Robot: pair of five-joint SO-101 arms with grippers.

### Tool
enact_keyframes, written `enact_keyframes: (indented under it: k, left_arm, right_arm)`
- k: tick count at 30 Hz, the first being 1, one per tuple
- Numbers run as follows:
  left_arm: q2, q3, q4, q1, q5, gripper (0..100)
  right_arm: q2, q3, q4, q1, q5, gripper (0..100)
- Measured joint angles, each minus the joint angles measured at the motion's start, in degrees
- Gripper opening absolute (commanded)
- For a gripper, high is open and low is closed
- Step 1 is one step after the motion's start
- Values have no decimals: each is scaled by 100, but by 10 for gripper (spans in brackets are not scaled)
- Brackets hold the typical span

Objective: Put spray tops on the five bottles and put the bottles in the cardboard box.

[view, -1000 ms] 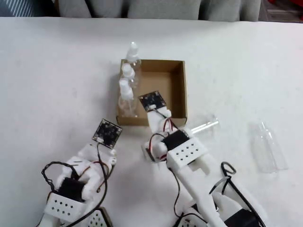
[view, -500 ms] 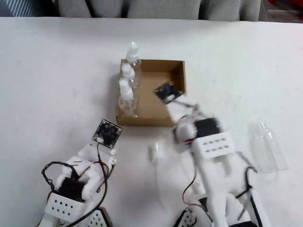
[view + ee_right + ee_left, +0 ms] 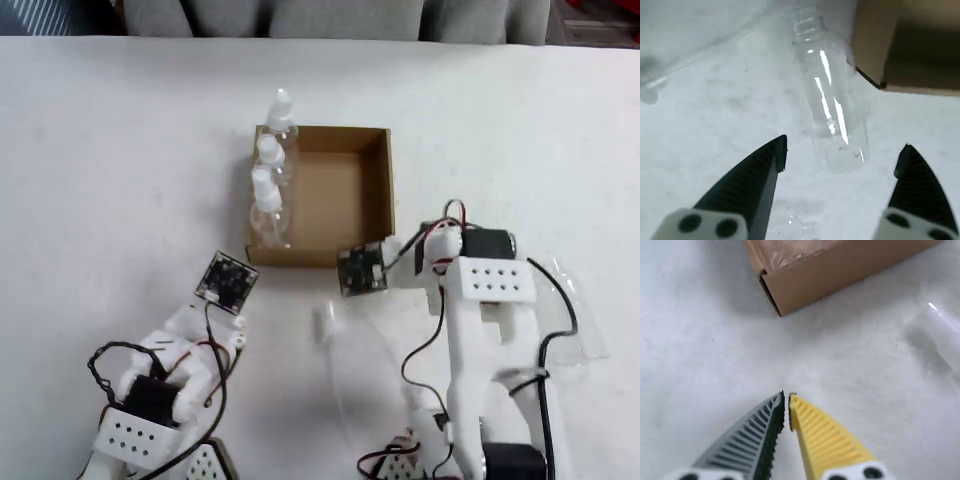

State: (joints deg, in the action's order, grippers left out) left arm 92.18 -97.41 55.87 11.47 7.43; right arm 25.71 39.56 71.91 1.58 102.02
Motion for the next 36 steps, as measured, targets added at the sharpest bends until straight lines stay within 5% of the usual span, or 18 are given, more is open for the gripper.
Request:
enact_keyframes:
  k: [10,18,27,36]
  left_arm:
    - [0,0,0,0,0,24]
    - [0,0,0,0,0,24]
    - [0,0,0,0,0,24]
    - [0,0,0,0,0,24]
  right_arm:
    - [-1108,0,-448,-9,501,294]
    - [-2013,-193,-941,-26,237,19]
    - [-1670,-413,-1257,-791,-2242,16]
    - [-879,-492,-360,-2251,-6426,18]
